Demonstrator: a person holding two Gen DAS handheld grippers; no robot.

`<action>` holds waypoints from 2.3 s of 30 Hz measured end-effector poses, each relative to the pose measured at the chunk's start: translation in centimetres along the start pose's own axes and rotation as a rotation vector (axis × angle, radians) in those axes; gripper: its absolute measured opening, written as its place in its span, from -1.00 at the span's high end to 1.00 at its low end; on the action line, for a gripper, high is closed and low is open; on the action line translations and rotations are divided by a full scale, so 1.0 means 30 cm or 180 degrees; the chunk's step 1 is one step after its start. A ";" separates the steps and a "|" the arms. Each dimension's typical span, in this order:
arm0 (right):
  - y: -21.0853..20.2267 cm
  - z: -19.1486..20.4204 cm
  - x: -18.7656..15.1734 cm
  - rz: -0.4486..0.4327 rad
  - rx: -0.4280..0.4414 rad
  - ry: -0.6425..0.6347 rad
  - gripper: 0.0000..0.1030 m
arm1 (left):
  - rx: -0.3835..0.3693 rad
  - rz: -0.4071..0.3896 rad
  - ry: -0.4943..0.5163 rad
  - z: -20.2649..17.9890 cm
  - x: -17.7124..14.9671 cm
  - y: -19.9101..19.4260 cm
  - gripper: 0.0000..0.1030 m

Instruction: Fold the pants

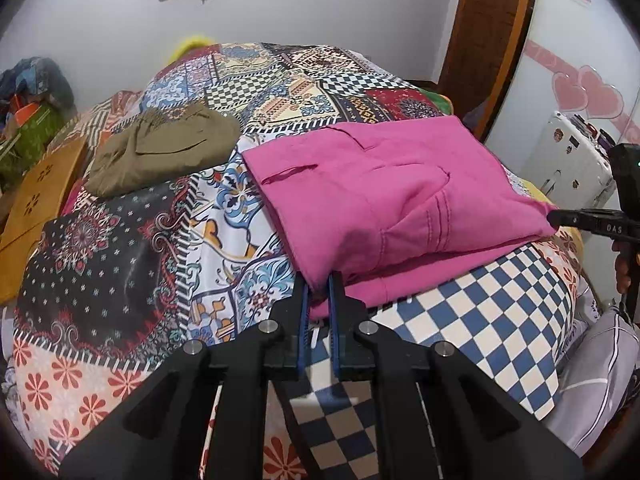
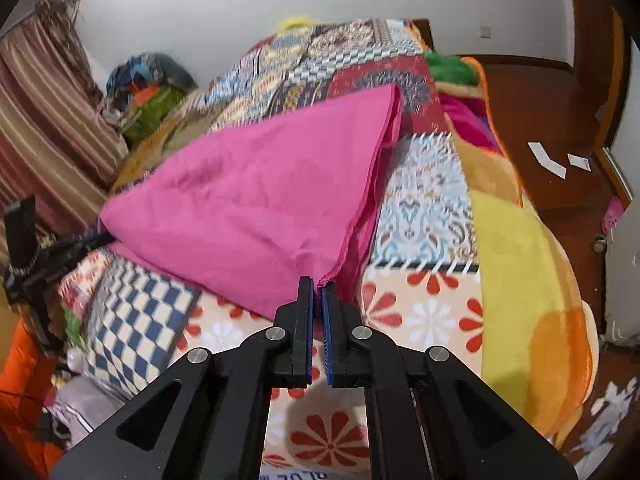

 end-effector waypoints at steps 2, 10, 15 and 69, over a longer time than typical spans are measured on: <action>-0.006 -0.019 -0.005 0.0055 -0.0112 0.0004 0.87 | 0.0018 0.0049 -0.0011 0.008 -0.017 -0.010 0.86; -0.135 -0.042 0.105 -0.0285 -0.0432 -0.0129 0.76 | 0.0016 -0.0105 -0.0160 0.061 0.050 -0.126 0.83; -0.134 0.120 0.201 -0.0470 -0.0152 -0.0347 0.61 | 0.0055 -0.0338 -0.0152 0.038 0.206 -0.159 0.39; 0.274 -0.178 0.579 -0.0128 -0.0295 0.0088 0.28 | 0.0158 0.0378 -0.0606 0.337 0.360 0.410 -0.03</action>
Point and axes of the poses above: each gripper's, at about its wrist camera, not at the fingertips, and y roughly the way its jaws point, z to its left, x to its top, the point moved 10 cm from there along y, roughly the way its jaws point, and after that the axes turned 8 degrees about y, right-handed, at the moved point
